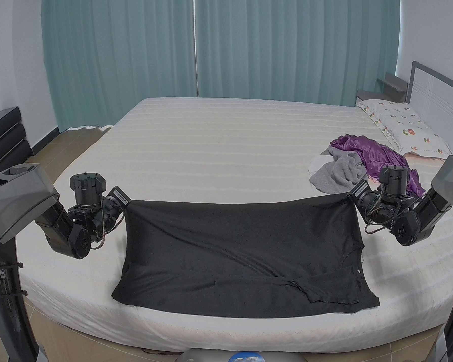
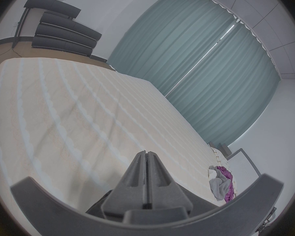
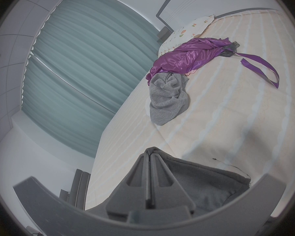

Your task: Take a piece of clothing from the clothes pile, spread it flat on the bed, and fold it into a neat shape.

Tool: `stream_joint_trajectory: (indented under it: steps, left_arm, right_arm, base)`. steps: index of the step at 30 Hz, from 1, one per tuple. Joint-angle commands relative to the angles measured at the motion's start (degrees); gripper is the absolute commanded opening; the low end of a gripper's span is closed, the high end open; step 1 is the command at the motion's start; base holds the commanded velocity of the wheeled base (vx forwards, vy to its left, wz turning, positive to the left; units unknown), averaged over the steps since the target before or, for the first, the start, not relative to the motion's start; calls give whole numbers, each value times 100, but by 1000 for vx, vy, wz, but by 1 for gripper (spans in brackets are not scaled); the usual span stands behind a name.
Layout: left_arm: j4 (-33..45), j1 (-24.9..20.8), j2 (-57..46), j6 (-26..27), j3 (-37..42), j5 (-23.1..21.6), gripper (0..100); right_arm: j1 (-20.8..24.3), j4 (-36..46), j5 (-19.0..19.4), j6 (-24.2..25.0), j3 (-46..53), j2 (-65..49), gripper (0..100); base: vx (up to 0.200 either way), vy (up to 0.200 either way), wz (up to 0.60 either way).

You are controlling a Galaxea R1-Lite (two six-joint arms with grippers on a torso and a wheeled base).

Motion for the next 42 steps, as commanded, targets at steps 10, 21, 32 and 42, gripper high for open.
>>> stream_joint_trajectory:
  steps: [10,21,32,42]
  left_arm:
    - [-20,-11,129,-10,-67,-26,0]
    - [-20,-28,50,69,460,-44,0]
    - [-143,-46,-205,456,1620,-70,0]
    - [-855,-99,138,597,2297,-79,0]
  right_arm:
    - [-57,217,8,-136,-207,10,0]
    - [-48,226,104,-189,514,-253,0]
    - [-4,112,183,-575,1867,-368,0]
    - [101,-152,245,-690,2307,89,0]
  base:
    - [0,0,0]
    - [0,0,0]
    - [0,0,0]
    - [0,0,0]
